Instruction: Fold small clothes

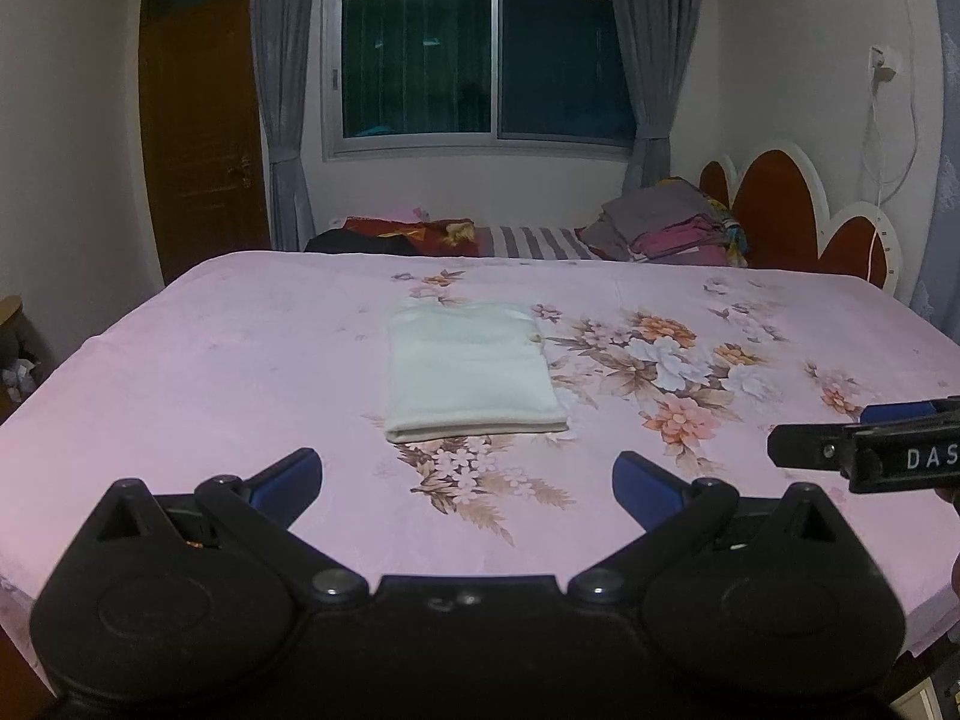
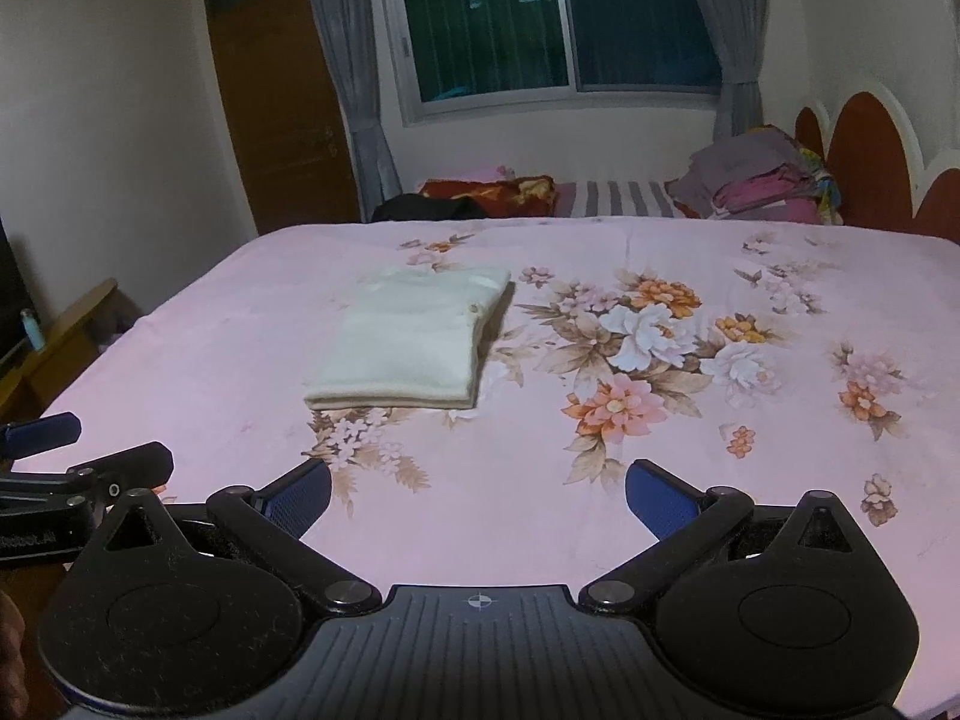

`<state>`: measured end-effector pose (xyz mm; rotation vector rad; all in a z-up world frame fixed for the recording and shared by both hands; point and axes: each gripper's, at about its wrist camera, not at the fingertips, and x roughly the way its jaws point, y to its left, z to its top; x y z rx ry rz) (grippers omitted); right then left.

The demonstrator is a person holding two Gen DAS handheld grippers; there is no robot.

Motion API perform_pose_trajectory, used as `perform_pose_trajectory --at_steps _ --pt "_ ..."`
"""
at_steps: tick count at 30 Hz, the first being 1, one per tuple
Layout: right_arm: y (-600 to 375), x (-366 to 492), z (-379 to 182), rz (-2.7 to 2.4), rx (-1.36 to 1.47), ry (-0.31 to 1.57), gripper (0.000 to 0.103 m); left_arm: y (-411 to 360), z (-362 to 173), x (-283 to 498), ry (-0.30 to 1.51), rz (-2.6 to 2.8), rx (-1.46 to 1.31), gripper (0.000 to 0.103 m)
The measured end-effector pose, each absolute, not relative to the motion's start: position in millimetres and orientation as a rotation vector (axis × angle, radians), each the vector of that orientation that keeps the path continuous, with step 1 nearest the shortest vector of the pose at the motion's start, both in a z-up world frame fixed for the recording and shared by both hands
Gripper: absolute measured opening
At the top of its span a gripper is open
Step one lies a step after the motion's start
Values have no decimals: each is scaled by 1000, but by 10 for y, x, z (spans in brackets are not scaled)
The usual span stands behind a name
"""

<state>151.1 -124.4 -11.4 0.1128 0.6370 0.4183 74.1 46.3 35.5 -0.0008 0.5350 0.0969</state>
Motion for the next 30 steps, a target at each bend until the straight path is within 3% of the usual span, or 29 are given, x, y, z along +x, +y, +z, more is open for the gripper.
perform_pose_trajectory --at_steps 30 --pt "-1342 1539 -86 426 99 641 103 401 364 770 542 85 12 103"
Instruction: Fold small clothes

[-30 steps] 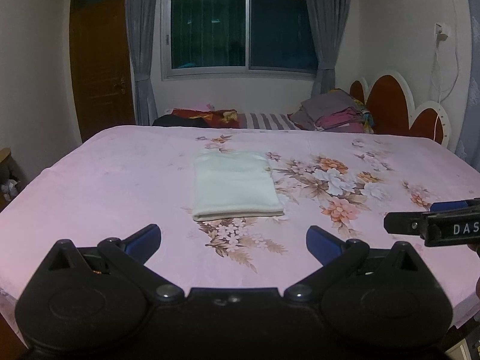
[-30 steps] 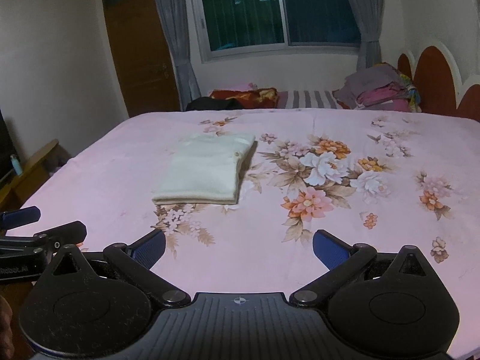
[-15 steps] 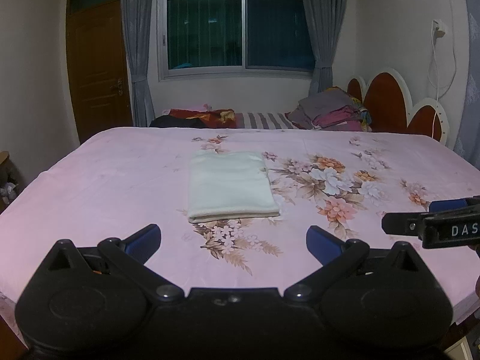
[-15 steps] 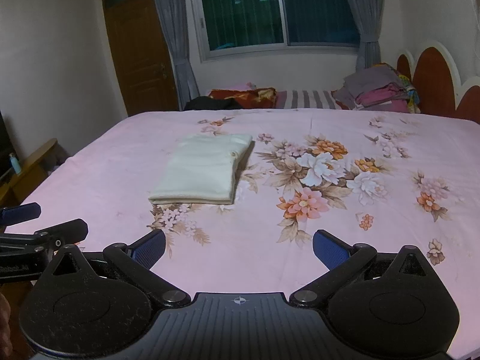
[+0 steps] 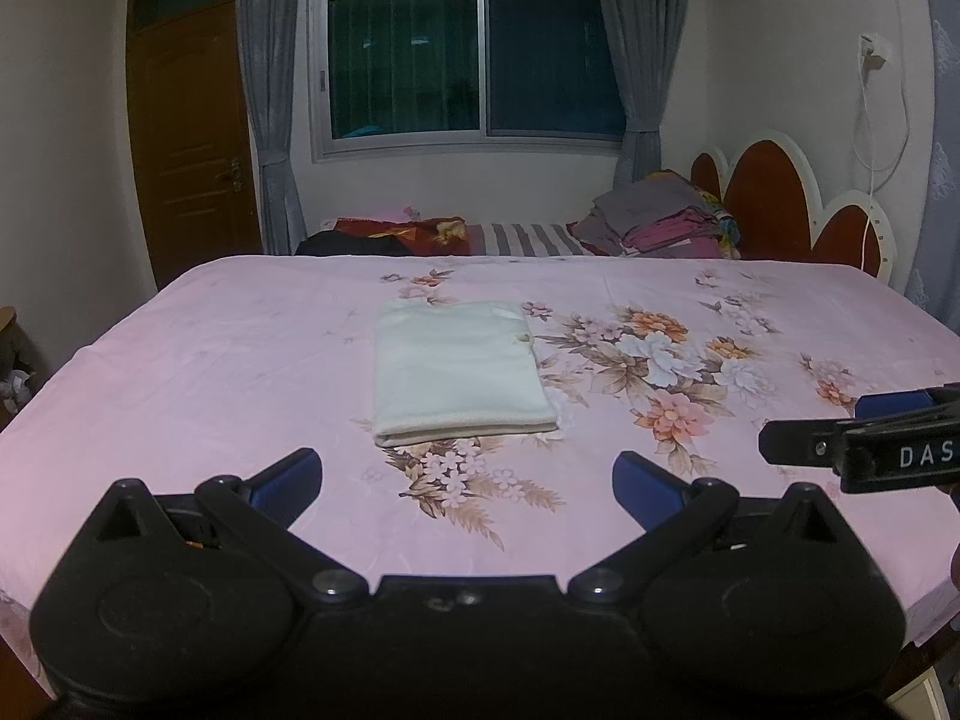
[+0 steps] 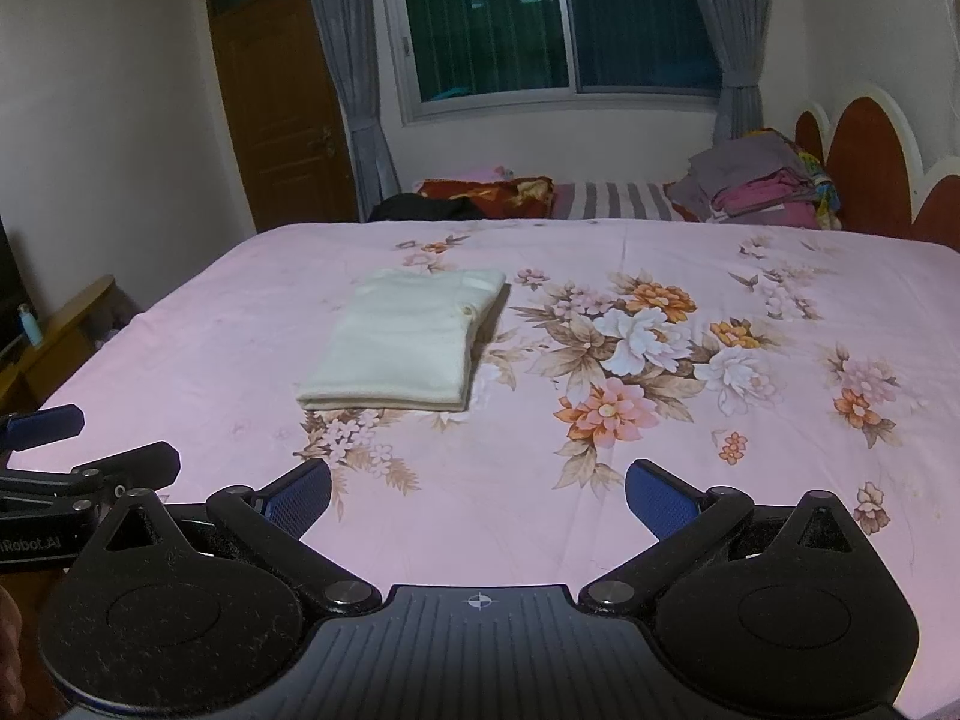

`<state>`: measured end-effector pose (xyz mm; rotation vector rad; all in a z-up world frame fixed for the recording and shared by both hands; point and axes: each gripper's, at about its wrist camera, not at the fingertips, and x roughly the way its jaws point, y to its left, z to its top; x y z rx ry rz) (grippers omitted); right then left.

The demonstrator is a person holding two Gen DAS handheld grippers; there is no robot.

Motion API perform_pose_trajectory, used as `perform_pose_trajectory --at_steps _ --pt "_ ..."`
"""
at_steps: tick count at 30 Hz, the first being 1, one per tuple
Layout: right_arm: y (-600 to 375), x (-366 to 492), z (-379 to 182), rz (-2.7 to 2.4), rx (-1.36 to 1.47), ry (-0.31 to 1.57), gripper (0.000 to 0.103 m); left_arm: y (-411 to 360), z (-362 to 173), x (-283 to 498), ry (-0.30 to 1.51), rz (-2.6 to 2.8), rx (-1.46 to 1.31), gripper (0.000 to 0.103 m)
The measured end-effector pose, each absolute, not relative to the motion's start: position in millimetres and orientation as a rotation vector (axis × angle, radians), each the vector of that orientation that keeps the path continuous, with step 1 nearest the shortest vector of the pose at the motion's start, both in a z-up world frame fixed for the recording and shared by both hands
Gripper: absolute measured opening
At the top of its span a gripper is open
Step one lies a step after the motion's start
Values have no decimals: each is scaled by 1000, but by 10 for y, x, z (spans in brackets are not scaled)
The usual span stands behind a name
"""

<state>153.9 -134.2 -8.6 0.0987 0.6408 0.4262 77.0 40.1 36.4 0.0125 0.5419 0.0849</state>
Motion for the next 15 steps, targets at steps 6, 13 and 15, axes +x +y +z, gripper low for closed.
perform_pose_trajectory --at_steps 6,13,15 --pt "-1343 1539 -85 427 98 639 103 404 365 773 541 84 13 103" --pt "-1350 1552 -82 435 92 636 103 421 360 790 543 84 12 103" --pt "-1346 1549 -81 435 91 637 103 424 361 790 543 81 12 103"
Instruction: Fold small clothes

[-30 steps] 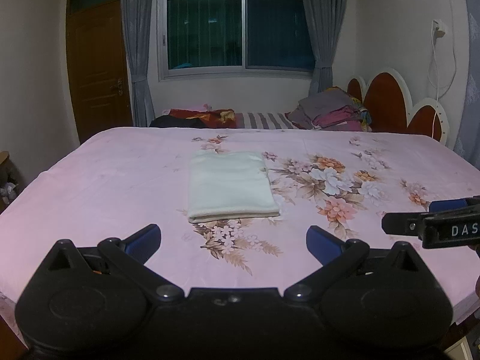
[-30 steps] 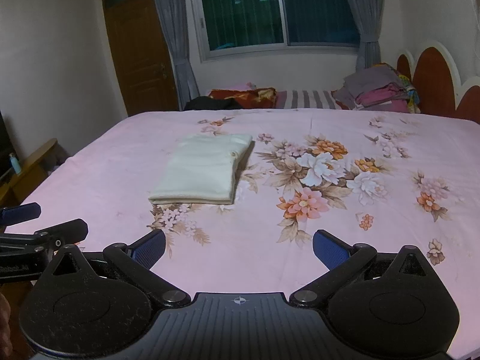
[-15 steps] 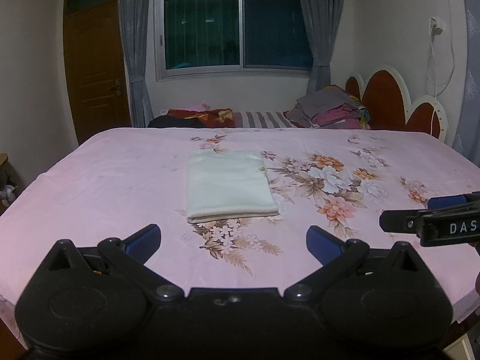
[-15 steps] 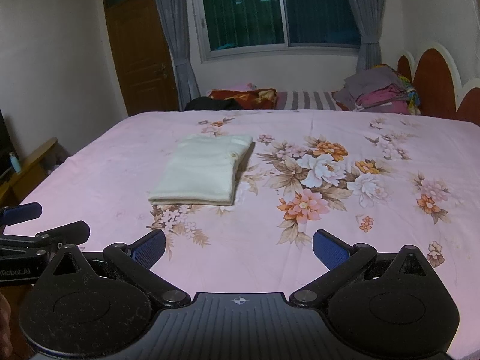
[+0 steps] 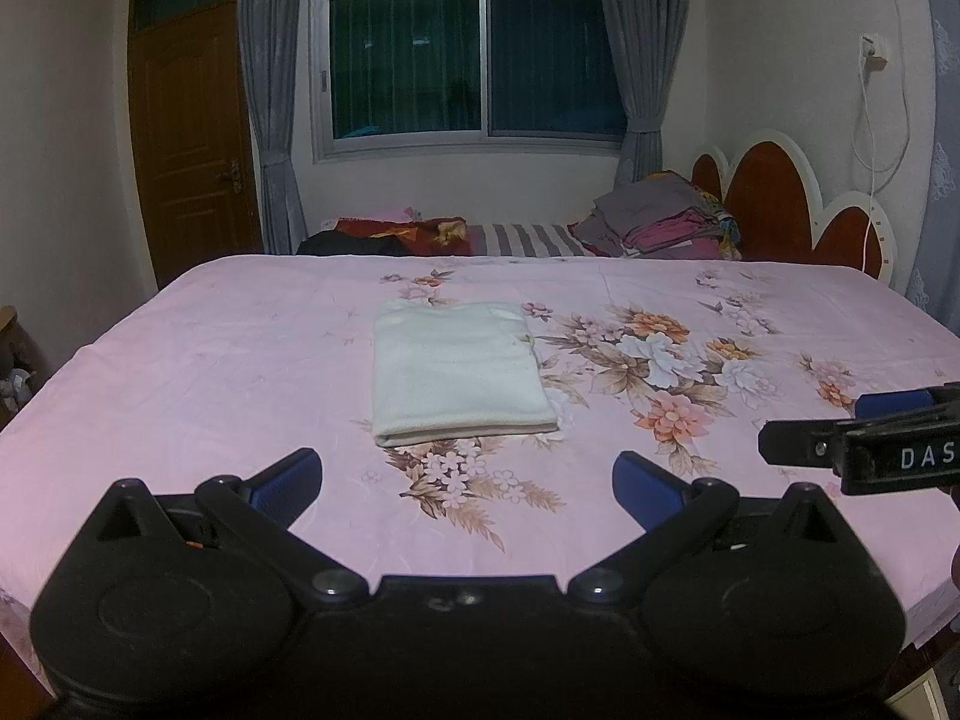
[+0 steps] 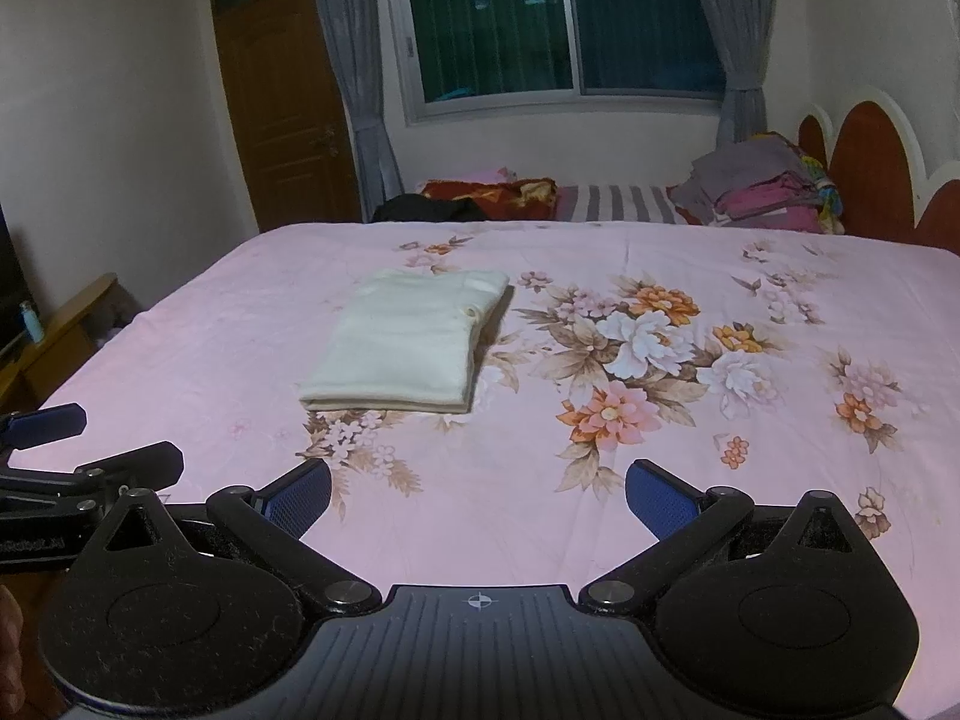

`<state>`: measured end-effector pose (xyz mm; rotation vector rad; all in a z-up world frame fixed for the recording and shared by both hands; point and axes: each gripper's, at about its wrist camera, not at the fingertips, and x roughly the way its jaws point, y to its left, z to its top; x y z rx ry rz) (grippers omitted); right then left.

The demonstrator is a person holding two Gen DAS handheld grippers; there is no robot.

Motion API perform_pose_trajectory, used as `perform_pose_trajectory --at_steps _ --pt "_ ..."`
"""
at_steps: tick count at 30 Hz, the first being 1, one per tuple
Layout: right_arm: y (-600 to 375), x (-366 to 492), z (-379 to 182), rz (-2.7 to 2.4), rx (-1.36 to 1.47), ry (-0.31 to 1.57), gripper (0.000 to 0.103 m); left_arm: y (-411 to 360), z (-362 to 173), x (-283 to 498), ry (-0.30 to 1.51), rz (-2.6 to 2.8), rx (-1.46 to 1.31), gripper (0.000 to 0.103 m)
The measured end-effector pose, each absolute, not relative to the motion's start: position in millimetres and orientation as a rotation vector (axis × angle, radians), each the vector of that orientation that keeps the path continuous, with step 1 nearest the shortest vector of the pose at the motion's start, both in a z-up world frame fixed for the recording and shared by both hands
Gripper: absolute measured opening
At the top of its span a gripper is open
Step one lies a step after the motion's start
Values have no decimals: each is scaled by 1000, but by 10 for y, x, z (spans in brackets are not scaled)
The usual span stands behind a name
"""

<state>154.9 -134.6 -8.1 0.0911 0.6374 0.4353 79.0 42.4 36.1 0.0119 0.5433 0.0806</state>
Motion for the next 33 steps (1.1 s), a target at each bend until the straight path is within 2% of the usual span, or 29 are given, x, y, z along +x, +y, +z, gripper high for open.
perform_pose_trajectory --at_steps 33 --pt "-1386 1513 -65 440 75 637 103 472 346 789 535 61 24 103"
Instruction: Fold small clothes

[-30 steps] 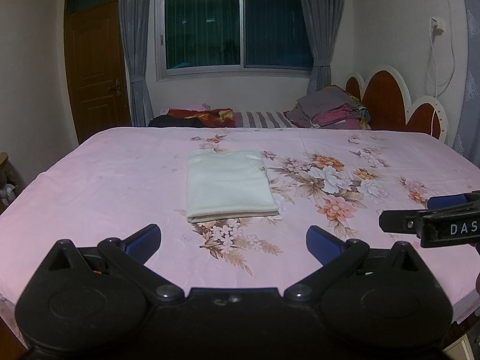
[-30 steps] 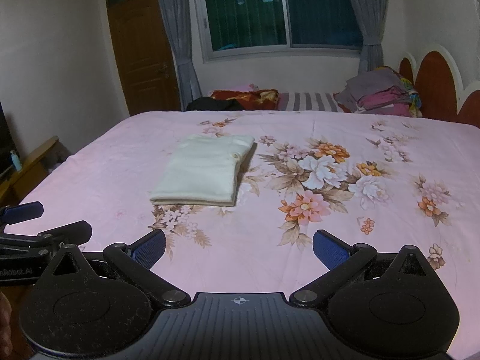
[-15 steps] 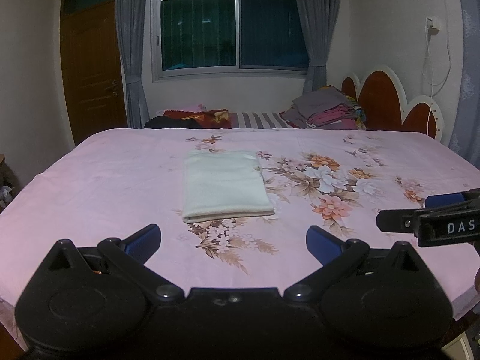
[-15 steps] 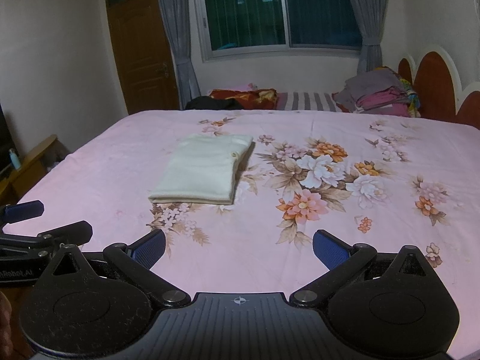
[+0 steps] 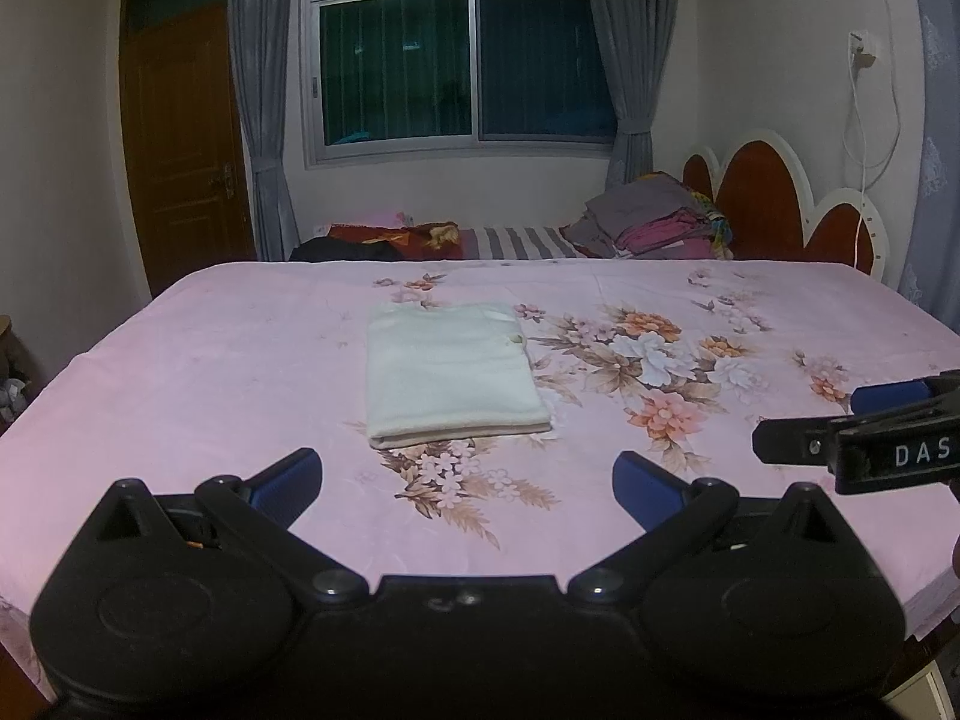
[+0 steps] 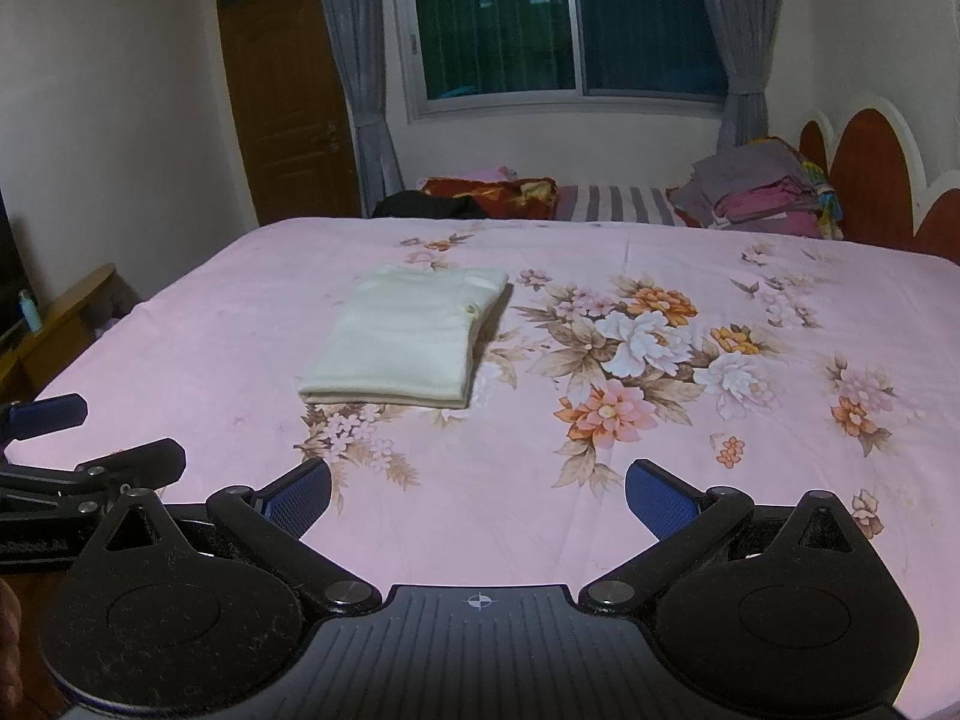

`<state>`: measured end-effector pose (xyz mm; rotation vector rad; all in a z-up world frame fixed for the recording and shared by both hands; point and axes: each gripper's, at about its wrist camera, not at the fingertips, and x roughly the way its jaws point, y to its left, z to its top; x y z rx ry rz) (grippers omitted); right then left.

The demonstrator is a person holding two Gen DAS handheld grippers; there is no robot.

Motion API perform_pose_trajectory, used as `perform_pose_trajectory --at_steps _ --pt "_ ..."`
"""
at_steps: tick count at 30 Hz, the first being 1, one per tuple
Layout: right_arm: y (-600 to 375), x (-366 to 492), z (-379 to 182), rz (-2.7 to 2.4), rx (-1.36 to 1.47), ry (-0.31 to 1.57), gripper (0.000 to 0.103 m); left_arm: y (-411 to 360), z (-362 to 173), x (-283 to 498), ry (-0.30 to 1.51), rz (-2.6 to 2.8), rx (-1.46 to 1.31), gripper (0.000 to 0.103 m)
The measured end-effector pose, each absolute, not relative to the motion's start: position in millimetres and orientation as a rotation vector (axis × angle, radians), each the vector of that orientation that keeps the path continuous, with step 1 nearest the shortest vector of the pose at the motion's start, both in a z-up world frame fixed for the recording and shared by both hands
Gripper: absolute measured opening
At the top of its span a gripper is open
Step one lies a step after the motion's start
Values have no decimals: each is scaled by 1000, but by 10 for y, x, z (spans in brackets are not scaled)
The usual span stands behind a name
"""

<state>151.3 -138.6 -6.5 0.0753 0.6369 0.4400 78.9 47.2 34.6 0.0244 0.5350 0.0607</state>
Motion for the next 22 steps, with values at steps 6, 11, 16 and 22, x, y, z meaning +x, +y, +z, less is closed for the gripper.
perform_pose_trajectory --at_steps 6,11,16,22 --pt "-1404 1520 -69 443 73 635 103 485 348 789 533 62 21 103" --pt "-1406 1518 -68 443 72 637 103 552 361 816 530 61 -11 103" --pt "-1403 1521 -67 444 71 636 103 569 368 824 526 51 -16 103" --pt "-1464 1531 -53 453 67 631 103 589 411 802 499 56 -24 103"
